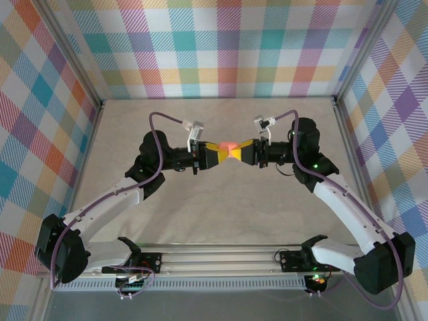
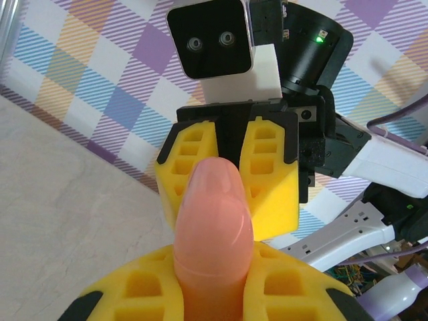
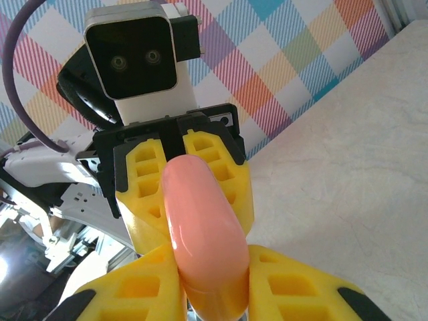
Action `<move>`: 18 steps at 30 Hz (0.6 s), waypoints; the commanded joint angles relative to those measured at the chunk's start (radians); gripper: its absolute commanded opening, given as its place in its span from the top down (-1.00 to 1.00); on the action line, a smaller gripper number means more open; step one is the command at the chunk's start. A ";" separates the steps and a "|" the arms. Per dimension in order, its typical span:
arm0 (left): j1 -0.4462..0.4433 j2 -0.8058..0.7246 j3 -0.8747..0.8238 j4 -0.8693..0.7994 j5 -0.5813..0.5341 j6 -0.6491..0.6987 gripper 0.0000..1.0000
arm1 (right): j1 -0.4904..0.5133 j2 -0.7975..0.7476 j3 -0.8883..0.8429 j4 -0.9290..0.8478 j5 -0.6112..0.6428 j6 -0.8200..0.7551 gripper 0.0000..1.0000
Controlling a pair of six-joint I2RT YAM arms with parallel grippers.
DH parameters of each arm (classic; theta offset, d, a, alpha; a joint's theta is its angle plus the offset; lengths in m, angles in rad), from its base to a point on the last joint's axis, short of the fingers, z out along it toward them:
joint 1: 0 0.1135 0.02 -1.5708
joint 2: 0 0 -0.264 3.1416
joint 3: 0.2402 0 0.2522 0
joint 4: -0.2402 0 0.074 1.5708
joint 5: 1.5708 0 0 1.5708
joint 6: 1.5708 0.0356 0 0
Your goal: Insert the wireless bluetooth earbuds into the charging case
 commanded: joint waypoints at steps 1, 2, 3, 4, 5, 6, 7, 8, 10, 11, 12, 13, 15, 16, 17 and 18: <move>-0.003 -0.015 0.026 -0.061 -0.049 0.061 0.55 | 0.006 0.024 -0.003 -0.004 0.048 0.049 0.69; -0.002 -0.019 0.027 -0.080 -0.063 0.074 0.38 | 0.005 0.032 -0.004 -0.016 0.070 0.058 0.70; -0.003 -0.024 0.030 -0.105 -0.078 0.094 0.20 | 0.005 0.040 -0.007 -0.024 0.086 0.071 0.70; -0.001 -0.028 0.033 -0.137 -0.096 0.112 0.04 | 0.005 0.050 -0.014 -0.029 0.104 0.083 0.71; -0.001 -0.033 0.036 -0.167 -0.112 0.129 -0.22 | 0.005 0.060 -0.016 -0.036 0.118 0.092 0.72; 0.002 -0.041 0.040 -0.204 -0.141 0.146 -0.57 | 0.006 0.072 -0.019 -0.052 0.140 0.102 0.73; 0.006 -0.048 0.040 -0.246 -0.172 0.163 -0.95 | 0.005 0.085 -0.020 -0.067 0.158 0.108 0.74; 0.010 -0.061 0.042 -0.291 -0.214 0.179 -1.00 | 0.005 0.098 -0.020 -0.084 0.180 0.115 0.74; 0.022 -0.086 0.046 -0.393 -0.315 0.210 -1.00 | 0.006 0.132 -0.019 -0.106 0.208 0.133 0.74; 0.029 -0.102 0.048 -0.456 -0.380 0.227 -1.00 | 0.007 0.153 -0.017 -0.117 0.220 0.145 0.74; 0.034 -0.117 0.052 -0.526 -0.465 0.244 -1.00 | 0.012 0.176 -0.013 -0.131 0.233 0.153 0.74; 0.038 -0.128 0.058 -0.592 -0.545 0.260 -1.00 | 0.018 0.200 -0.007 -0.142 0.248 0.154 0.74; 0.040 -0.148 0.071 -0.727 -0.721 0.302 -1.00 | 0.052 0.262 0.021 -0.187 0.285 0.133 0.74; 0.042 -0.158 0.073 -0.782 -0.789 0.319 -1.00 | 0.072 0.299 0.043 -0.215 0.302 0.117 0.74; 0.043 -0.165 0.073 -0.819 -0.843 0.330 -1.00 | 0.087 0.334 0.062 -0.235 0.318 0.105 0.74; 0.044 -0.174 0.071 -0.848 -0.898 0.336 -1.00 | 0.105 0.375 0.084 -0.246 0.324 0.103 0.74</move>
